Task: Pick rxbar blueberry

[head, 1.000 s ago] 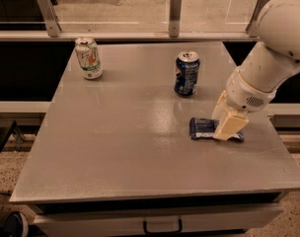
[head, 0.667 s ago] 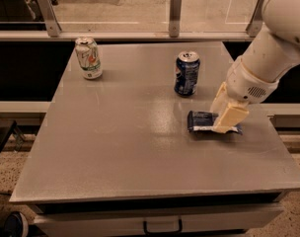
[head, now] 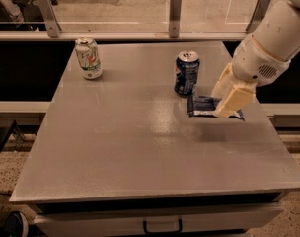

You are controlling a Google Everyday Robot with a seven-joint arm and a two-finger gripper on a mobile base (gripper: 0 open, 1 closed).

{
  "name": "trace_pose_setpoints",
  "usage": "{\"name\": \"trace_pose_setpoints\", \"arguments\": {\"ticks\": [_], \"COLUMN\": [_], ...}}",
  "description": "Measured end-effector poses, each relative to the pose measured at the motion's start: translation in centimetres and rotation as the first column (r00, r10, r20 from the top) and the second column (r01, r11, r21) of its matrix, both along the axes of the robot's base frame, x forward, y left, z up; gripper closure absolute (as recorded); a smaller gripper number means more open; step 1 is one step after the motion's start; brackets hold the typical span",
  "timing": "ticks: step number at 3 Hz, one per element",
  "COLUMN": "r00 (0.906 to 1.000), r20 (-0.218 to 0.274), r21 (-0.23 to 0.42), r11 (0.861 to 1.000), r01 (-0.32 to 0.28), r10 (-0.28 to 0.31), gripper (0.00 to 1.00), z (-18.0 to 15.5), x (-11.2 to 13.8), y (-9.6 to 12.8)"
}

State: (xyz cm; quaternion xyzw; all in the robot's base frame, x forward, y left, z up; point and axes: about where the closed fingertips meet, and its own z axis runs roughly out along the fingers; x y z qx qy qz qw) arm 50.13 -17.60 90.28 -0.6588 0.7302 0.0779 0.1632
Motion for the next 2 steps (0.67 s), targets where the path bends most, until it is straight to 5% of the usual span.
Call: {"name": "trace_pose_setpoints", "arguments": {"ticks": [2], "r00": [0.9986], "r20": [0.008], "r21": [0.038], "r11": [0.998], "r01": [-0.053], "r10": [0.053], "gripper": [1.0], "z": [3.34], "x": [-0.32], "y": [0.82]}}
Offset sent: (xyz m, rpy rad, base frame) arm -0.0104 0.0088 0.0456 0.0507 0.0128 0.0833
